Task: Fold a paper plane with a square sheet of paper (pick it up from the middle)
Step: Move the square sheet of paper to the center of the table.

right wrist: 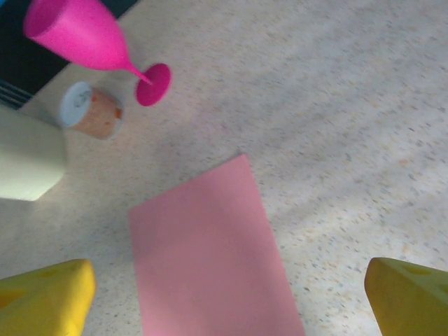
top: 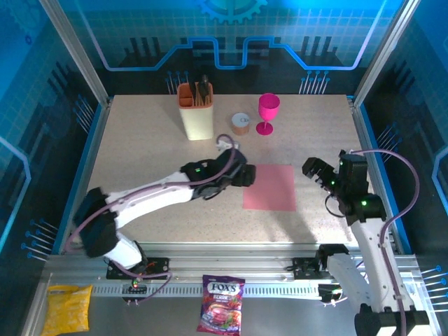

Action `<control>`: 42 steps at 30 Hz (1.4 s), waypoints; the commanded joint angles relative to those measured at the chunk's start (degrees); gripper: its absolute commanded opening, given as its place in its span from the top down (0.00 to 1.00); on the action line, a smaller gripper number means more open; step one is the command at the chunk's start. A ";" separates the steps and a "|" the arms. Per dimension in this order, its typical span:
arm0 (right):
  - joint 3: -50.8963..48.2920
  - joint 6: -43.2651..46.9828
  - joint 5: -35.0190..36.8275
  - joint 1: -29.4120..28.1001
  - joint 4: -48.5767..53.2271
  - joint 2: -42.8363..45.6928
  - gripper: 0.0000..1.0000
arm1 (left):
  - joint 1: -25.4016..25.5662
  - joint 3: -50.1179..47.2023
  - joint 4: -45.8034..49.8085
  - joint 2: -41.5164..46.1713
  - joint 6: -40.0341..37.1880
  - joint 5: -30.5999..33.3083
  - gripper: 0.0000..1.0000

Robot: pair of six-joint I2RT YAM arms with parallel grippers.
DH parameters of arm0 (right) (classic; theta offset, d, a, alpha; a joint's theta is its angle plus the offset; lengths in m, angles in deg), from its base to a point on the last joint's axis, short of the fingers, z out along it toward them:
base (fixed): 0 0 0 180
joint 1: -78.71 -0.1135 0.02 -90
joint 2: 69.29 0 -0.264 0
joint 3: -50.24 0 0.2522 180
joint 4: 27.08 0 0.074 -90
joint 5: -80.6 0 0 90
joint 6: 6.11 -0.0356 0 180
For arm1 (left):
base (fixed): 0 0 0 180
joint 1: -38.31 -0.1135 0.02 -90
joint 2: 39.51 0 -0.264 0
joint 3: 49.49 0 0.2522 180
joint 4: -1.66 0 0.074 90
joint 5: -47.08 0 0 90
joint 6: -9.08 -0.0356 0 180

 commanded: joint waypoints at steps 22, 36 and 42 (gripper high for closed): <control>-7.02 1.32 -13.98 16.46 -4.19 -7.56 0.01 | 7.29 41.65 18.89 -37.96 9.69 2.09 0.00; -9.08 0.96 -16.22 16.58 -6.62 -8.06 0.01 | 7.31 48.84 24.80 -46.09 12.85 5.09 0.00; -9.41 1.20 -16.50 16.51 -6.48 -7.41 0.01 | 6.97 50.29 25.60 -48.70 13.50 5.20 0.00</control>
